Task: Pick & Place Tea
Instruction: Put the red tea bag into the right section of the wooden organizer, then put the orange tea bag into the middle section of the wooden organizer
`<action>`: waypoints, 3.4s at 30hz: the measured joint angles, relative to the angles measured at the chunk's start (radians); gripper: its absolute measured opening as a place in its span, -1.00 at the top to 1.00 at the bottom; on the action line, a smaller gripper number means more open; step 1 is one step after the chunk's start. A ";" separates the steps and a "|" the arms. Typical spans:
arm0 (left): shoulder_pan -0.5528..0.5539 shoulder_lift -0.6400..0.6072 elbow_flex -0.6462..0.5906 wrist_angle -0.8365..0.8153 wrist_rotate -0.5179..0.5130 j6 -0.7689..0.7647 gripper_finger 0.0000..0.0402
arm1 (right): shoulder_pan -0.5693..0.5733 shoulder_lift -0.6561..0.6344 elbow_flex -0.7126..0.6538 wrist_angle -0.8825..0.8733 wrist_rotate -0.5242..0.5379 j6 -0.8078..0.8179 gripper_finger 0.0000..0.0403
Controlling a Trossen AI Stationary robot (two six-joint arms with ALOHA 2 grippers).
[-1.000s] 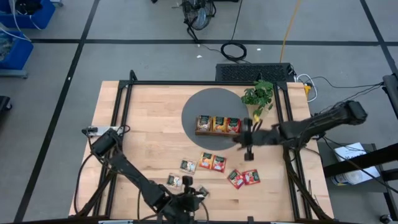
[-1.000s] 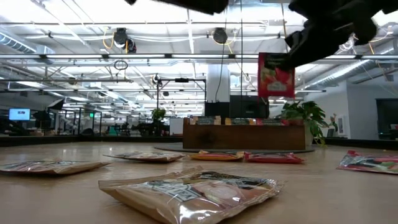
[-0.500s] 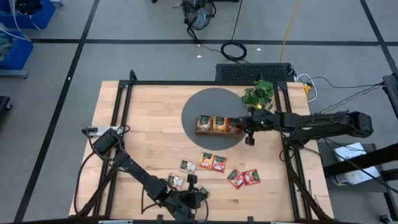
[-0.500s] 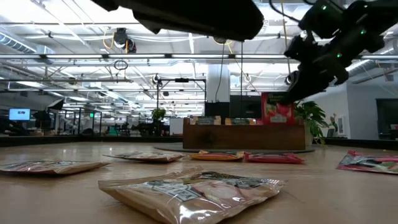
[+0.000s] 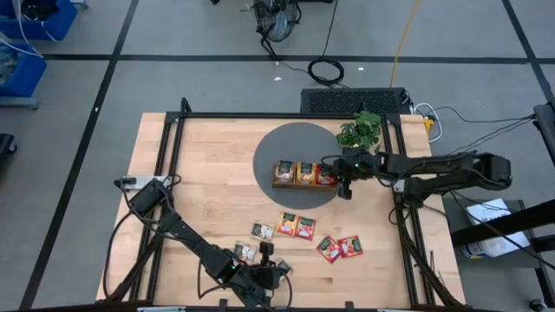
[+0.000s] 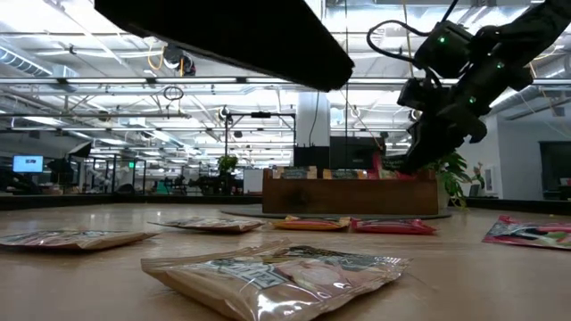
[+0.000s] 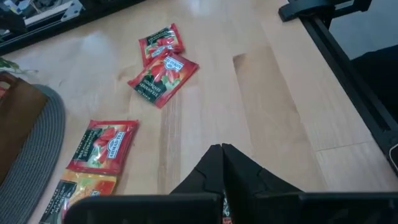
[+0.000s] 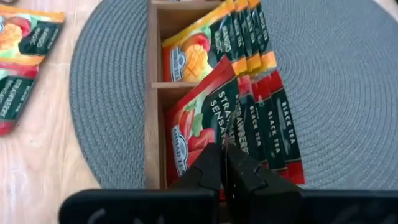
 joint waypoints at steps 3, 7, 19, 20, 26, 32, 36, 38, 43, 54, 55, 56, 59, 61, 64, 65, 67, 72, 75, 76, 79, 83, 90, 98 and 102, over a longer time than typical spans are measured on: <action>0.000 0.000 0.000 -0.005 0.000 -0.008 0.89 | 0.000 0.006 0.000 -0.001 0.000 -0.012 0.94; 0.000 0.000 0.000 -0.009 0.000 -0.010 0.79 | 0.000 0.002 0.000 0.001 0.002 0.004 0.76; 0.005 0.000 0.000 -0.090 -0.006 -0.069 0.85 | 0.062 -0.156 0.001 0.106 0.099 0.079 0.20; 0.009 0.000 0.000 -0.112 -0.006 -0.092 0.86 | 0.085 -0.173 0.001 0.128 0.083 0.081 0.17; 0.039 0.000 0.000 -0.188 -0.013 -0.179 0.97 | 0.246 -0.167 -0.034 0.183 0.112 0.152 0.22; 0.099 -0.048 -0.002 -0.438 -0.100 -0.412 0.95 | 0.398 0.004 -0.168 0.613 0.123 0.202 0.51; 0.155 -0.120 0.000 -0.567 -0.086 -0.481 0.94 | 0.496 0.154 -0.166 0.809 0.153 0.204 0.90; 0.184 -0.141 0.000 -0.573 -0.059 -0.447 0.97 | 0.527 0.237 -0.138 0.882 0.098 0.212 0.95; 0.296 -0.156 0.001 -0.549 0.174 -0.396 0.95 | 0.584 0.470 -0.021 0.910 0.073 0.221 0.96; 0.410 -0.145 0.000 -0.536 0.238 -0.324 0.92 | 0.640 0.791 0.220 0.873 0.218 0.147 1.00; 0.416 -0.145 0.000 -0.535 0.243 -0.324 0.88 | 0.640 0.800 0.226 0.871 0.218 0.148 0.99; 0.421 -0.145 0.000 -0.531 0.250 -0.323 0.84 | 0.640 0.807 0.232 0.870 0.217 0.149 0.99; 0.429 -0.145 0.000 -0.500 0.281 -0.302 0.68 | 0.640 0.819 0.235 0.841 0.217 0.152 1.00; 0.424 -0.145 0.000 -0.468 0.307 -0.277 0.56 | 0.639 0.832 0.236 0.829 0.218 0.158 1.00; 0.423 -0.143 0.000 -0.429 0.343 -0.249 0.37 | 0.635 0.847 0.237 0.826 0.218 0.168 1.00; 0.424 -0.139 0.000 -0.420 0.345 -0.248 0.30 | 0.633 0.854 0.237 0.823 0.219 0.176 1.00; 0.425 -0.136 0.000 -0.413 0.346 -0.249 0.18 | 0.628 0.859 0.237 0.820 0.218 0.185 1.00; 0.430 -0.135 -0.001 -0.433 0.335 -0.296 -0.05 | 0.627 0.859 0.237 0.807 0.218 0.189 1.00; 0.444 -0.135 -0.002 -0.468 0.330 -0.356 -0.13 | 0.619 0.857 0.238 0.776 0.215 0.209 1.00; 0.448 -0.135 -0.002 -0.480 0.330 -0.372 -0.14 | 0.618 0.856 0.238 0.763 0.214 0.216 1.00; 0.460 -0.135 -0.010 -0.488 0.336 -0.414 -0.18 | 0.618 0.857 0.237 0.738 0.213 0.225 1.00; 0.476 -0.134 -0.043 -0.480 0.340 -0.485 -0.21 | 0.620 0.858 0.237 0.700 0.209 0.224 1.00; 0.508 -0.134 -0.111 -0.395 0.376 -0.590 -0.20 | 0.620 0.859 0.226 0.693 0.187 0.219 1.00; 0.513 -0.134 -0.148 -0.322 0.426 -0.604 -0.20 | 0.620 0.860 0.204 0.723 0.187 0.218 1.00; 0.497 -0.125 -0.154 -0.263 0.446 -0.556 -0.20 | 0.620 0.860 0.204 0.731 0.186 0.220 1.00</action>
